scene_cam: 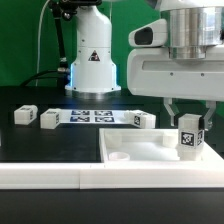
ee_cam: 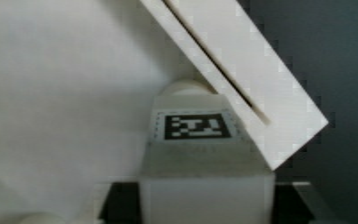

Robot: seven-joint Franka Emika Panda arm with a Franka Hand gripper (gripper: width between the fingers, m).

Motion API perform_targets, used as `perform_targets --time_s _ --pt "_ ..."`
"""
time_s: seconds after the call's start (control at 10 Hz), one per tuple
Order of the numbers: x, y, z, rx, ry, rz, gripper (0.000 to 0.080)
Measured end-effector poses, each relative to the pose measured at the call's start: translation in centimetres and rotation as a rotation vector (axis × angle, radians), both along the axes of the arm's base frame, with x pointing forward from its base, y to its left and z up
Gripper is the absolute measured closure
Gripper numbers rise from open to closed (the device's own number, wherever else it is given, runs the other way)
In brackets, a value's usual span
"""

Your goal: Assemble one leg

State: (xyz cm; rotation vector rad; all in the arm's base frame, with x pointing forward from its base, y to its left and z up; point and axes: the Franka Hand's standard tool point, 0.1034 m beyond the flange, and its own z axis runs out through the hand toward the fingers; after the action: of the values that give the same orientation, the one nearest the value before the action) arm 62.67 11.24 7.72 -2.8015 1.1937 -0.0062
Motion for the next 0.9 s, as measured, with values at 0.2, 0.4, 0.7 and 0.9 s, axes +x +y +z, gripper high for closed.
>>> perform_targets --time_s 0.2,0.4,0.7,0.9 --pt "-0.15 0.37 -0.07 0.009 0.027 -0.305 0.0507" --pt "-0.18 0.51 -0.05 0.012 0.043 -0.539 0.0507" --pt "-0.14 0.29 -0.04 0.037 0.061 -0.71 0.0507" --pt "-0.17 0.47 -0.04 0.044 0.07 -0.803 0.0507"
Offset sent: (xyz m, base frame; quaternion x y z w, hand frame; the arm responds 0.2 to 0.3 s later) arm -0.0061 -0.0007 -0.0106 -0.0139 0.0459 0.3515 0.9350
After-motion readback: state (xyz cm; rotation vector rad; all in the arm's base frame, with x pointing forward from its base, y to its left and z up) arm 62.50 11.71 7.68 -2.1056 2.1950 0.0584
